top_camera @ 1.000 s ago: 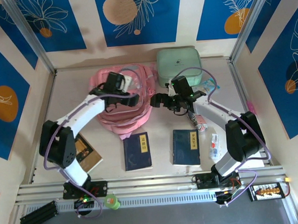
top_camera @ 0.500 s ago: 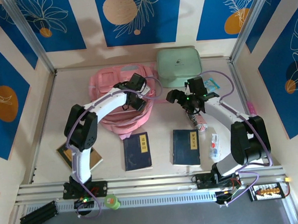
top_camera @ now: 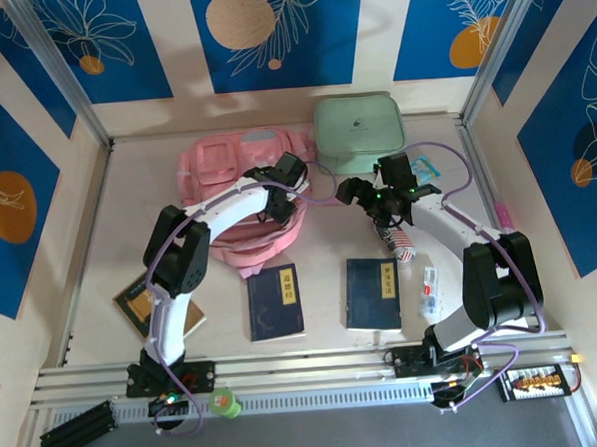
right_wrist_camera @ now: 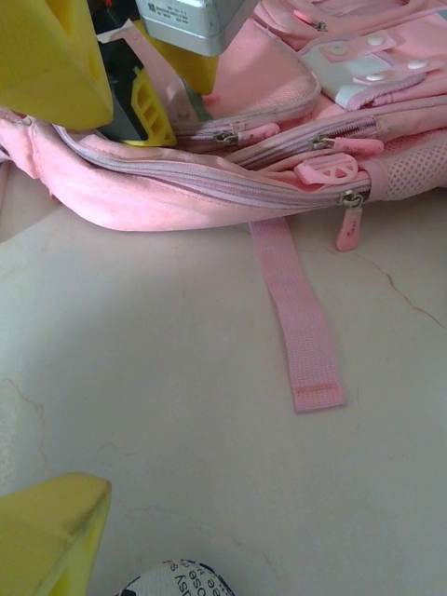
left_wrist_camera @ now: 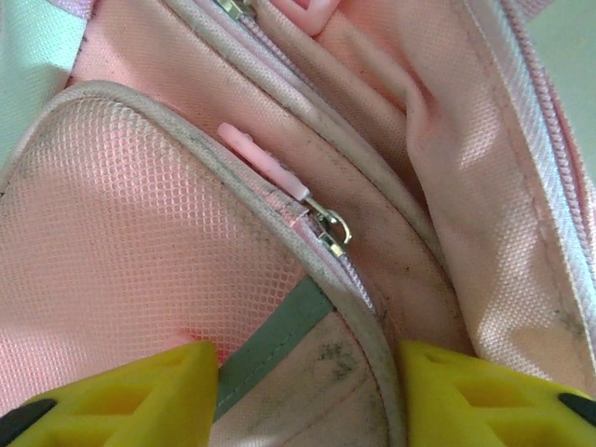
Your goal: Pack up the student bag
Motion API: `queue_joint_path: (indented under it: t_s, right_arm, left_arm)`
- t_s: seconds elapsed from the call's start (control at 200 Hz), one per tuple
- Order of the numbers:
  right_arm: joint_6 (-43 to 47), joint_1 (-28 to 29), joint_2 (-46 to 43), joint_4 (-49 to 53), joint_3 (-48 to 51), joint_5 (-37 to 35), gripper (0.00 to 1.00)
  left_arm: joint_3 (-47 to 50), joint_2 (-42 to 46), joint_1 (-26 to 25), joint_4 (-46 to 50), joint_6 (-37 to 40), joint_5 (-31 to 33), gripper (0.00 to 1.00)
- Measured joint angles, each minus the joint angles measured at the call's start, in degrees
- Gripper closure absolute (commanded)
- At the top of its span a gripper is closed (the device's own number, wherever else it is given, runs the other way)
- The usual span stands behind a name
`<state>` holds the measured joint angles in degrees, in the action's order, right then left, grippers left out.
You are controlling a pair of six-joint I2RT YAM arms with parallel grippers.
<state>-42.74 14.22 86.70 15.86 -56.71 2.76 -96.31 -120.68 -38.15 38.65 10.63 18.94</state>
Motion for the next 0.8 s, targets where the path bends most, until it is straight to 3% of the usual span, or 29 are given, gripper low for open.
queue_joint_path:
  t_s: [0.14,0.41,0.635,0.8]
  right_arm:
    - [-0.6,-0.1,0.0,0.0,0.0,0.0,0.05]
    - [-0.8,-0.9,0.1,-1.1,0.0,0.9,0.01]
    - [2.4,-0.3,0.2,-5.6,0.9,1.9,0.00]
    - [7.0,1.8,2.7,-10.8,0.7,3.4,0.17]
  left_arm:
    - [-1.3,-1.3,-0.7,1.2,-0.2,1.2,0.61]
    - [-2.2,-1.0,-1.0,2.9,-1.9,0.8,1.00]
    - [0.0,4.8,-0.6,3.7,-2.2,-1.6,1.00]
    - [7.3,15.5,1.3,2.5,-1.9,-6.2,1.00]
